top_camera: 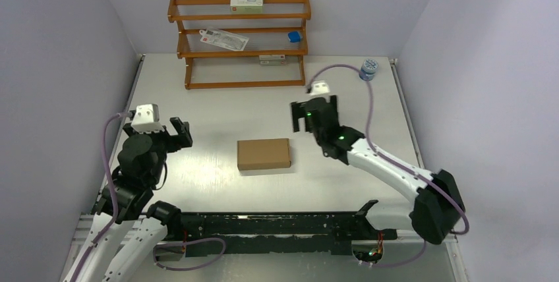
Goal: Fold the paper box
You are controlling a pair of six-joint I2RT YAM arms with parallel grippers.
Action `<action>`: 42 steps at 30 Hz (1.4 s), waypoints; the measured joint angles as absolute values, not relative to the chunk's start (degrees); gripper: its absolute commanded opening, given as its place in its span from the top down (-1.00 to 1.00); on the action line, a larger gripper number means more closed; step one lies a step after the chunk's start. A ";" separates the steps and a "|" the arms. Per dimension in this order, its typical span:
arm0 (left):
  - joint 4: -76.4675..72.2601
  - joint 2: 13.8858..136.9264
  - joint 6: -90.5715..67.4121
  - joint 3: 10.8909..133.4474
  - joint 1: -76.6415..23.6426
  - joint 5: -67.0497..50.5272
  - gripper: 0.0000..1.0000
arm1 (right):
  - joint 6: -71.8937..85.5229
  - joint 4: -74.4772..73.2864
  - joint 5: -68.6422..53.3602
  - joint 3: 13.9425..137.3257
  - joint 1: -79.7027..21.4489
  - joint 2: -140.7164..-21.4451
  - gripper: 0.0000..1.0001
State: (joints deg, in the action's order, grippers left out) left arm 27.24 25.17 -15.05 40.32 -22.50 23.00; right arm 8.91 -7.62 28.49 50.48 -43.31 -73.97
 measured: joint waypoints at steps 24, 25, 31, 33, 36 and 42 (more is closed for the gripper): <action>27.51 13.61 -15.81 40.40 -22.50 31.73 -0.95 | 19.77 -24.05 40.32 42.65 -30.26 -29.50 -1.00; 27.27 13.02 -15.77 40.23 -22.50 31.73 -0.95 | 19.35 -23.97 40.16 42.37 -30.26 -28.88 -1.00; 26.85 12.86 -15.68 39.57 -22.50 31.83 -0.95 | 18.59 -23.59 39.11 41.98 -30.26 -28.42 -1.00; 26.85 13.08 -15.66 39.57 -22.50 31.83 -0.95 | 18.55 -23.53 38.79 41.98 -30.26 -28.58 -1.00; 26.85 13.61 -15.68 39.57 -22.52 31.86 -0.95 | 18.20 -23.40 38.19 41.89 -30.26 -28.71 -1.00; 26.85 13.74 -15.62 39.55 -22.52 31.86 -0.95 | 17.69 -22.92 37.65 41.54 -30.26 -28.64 -1.00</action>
